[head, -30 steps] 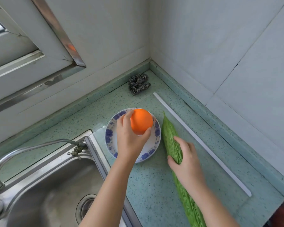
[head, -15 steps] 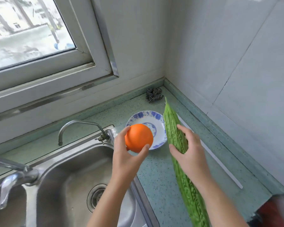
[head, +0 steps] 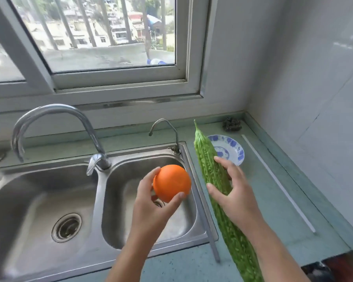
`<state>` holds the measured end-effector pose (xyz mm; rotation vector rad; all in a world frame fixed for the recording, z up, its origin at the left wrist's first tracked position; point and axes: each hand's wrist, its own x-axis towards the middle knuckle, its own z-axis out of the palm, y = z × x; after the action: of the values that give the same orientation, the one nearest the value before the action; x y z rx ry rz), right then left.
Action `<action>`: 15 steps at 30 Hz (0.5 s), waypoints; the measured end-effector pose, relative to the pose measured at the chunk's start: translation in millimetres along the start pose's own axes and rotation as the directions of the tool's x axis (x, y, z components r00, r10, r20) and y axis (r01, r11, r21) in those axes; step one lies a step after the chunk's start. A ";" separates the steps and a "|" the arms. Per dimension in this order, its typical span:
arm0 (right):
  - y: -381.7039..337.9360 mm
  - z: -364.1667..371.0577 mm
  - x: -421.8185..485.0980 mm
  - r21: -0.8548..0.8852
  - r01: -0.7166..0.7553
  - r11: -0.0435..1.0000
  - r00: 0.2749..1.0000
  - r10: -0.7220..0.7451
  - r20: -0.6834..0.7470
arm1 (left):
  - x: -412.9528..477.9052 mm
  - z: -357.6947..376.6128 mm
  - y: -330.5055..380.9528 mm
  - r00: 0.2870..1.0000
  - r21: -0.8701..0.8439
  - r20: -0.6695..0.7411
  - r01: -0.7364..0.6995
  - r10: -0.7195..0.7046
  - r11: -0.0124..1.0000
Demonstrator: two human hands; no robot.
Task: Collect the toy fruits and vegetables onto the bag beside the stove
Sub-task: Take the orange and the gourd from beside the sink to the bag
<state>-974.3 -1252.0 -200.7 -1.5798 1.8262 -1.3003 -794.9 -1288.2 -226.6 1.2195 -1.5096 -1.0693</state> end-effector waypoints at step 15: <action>-107.9 79.9 -103.6 0.122 0.286 0.951 0.877 -0.310 0.367 | -172.5 -135.9 5.6 0.898 0.016 -0.430 0.114 -0.096 0.993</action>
<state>-822.7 -1179.7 -177.8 -1.9752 1.3281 -1.0573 -644.3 -1129.0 -210.8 1.4677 -1.1380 -0.7723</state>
